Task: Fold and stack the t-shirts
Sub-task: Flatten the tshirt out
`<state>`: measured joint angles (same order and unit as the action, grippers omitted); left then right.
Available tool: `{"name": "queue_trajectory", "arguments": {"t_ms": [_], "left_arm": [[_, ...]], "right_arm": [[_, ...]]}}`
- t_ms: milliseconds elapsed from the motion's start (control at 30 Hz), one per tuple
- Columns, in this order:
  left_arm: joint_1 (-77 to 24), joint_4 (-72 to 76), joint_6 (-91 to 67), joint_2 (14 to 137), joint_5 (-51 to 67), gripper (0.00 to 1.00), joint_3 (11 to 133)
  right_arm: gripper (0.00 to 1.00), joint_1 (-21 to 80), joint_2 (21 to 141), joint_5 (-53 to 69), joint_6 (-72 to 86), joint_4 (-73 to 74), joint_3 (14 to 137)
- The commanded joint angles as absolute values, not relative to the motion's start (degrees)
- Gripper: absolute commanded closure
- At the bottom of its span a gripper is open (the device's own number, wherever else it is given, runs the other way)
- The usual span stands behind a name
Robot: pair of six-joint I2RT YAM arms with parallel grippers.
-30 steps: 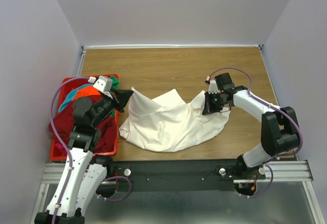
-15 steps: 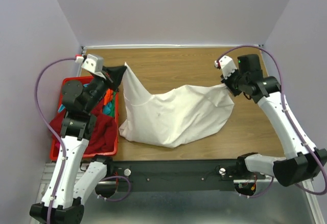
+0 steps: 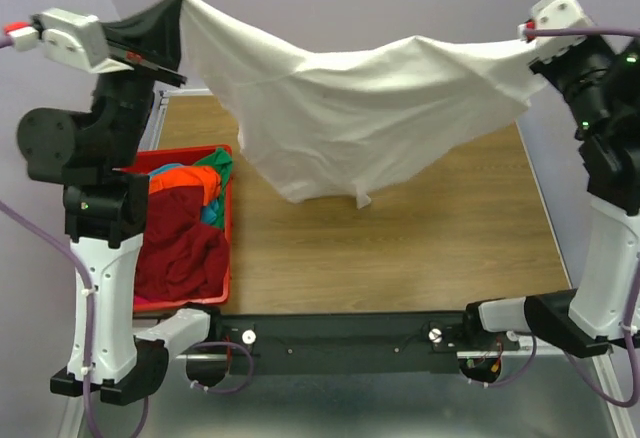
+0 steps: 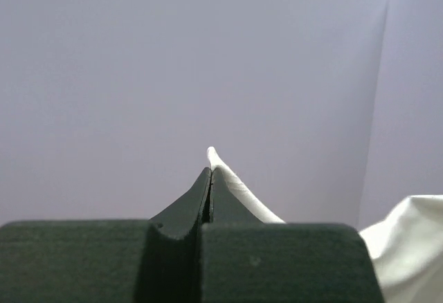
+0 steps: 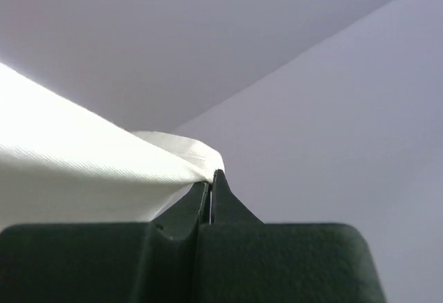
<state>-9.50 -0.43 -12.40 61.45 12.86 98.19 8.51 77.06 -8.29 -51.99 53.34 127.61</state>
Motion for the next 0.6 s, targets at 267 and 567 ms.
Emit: {"name": "queue_trajectory", "arguments": {"t_ms": [267, 567], "left_arm": [[-9.32, 7.63, -5.6, 55.38, -6.26, 1.0, 96.72], [-9.32, 9.67, -8.09, 57.04, 4.84, 1.0, 81.21]], "right_arm": [[1.0, 8.26, 65.48, 2.92, -62.51, 75.78, 102.7], [1.0, 7.56, 75.13, 3.72, -49.3, 73.31, 113.01]]}}
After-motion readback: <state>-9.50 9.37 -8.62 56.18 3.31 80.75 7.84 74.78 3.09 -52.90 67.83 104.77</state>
